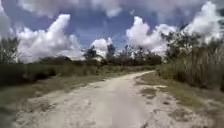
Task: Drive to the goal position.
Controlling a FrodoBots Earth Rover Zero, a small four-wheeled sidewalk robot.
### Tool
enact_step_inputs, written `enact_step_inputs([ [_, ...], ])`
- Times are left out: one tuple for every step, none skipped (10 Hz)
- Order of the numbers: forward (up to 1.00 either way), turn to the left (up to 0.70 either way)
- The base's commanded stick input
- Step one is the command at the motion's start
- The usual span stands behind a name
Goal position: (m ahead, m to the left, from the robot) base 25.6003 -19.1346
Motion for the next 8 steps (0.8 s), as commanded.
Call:
enact_step_inputs([
  [1.0, 0.0],
  [1.0, 0.0],
  [1.0, 0.0],
  [1.0, 0.0],
  [1.0, -0.1],
  [1.0, -0.27],
  [1.0, -0.27],
  [1.0, -0.1],
])
